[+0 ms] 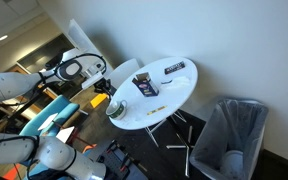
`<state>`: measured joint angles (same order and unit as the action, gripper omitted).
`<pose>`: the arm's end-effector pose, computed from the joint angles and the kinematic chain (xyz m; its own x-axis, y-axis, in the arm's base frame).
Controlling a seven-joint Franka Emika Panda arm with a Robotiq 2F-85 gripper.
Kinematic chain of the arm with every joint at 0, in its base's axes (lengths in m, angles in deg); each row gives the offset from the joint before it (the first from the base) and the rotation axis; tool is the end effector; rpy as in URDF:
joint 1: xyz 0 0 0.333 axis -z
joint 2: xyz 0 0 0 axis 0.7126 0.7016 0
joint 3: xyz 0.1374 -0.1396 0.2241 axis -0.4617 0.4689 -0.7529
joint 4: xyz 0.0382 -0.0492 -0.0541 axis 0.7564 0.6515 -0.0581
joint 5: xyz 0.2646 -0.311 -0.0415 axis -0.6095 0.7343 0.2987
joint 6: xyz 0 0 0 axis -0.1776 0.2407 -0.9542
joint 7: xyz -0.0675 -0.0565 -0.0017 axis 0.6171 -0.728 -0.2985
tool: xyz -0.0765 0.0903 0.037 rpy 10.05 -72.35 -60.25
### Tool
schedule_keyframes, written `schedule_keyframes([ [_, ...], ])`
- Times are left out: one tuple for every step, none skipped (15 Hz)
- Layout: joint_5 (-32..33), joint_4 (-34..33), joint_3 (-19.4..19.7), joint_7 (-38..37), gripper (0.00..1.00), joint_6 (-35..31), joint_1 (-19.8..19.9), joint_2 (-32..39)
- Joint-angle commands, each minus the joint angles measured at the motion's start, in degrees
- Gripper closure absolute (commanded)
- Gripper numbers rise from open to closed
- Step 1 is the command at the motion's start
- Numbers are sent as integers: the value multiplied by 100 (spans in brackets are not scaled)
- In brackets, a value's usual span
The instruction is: Pick up the spoon and scoop some of the contents in the bowl
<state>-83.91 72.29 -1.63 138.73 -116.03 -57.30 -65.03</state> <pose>0.4421 0.0634 0.4234 0.4975 0.8673 0.0186 0.8669 -0.4978 0.0251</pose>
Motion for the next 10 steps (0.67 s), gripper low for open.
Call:
schedule_keyframes([
  [84, -426, -121, -101, 97, 424, 177, 286],
  [97, -497, -123, -105, 97, 497, 202, 322],
  [113, -557, -133, -118, 97, 555, 226, 347],
  [135, -632, -145, -131, 97, 617, 251, 365],
  [175, -697, -164, -143, 97, 673, 267, 378],
  [237, -795, -190, -149, 97, 711, 279, 416],
  [301, -873, -219, -163, 97, 752, 293, 446],
  [382, -994, -253, -162, 97, 797, 294, 515],
  [460, -1094, -285, -169, 97, 820, 293, 582],
  [539, -1228, -328, -169, 97, 853, 286, 677],
])
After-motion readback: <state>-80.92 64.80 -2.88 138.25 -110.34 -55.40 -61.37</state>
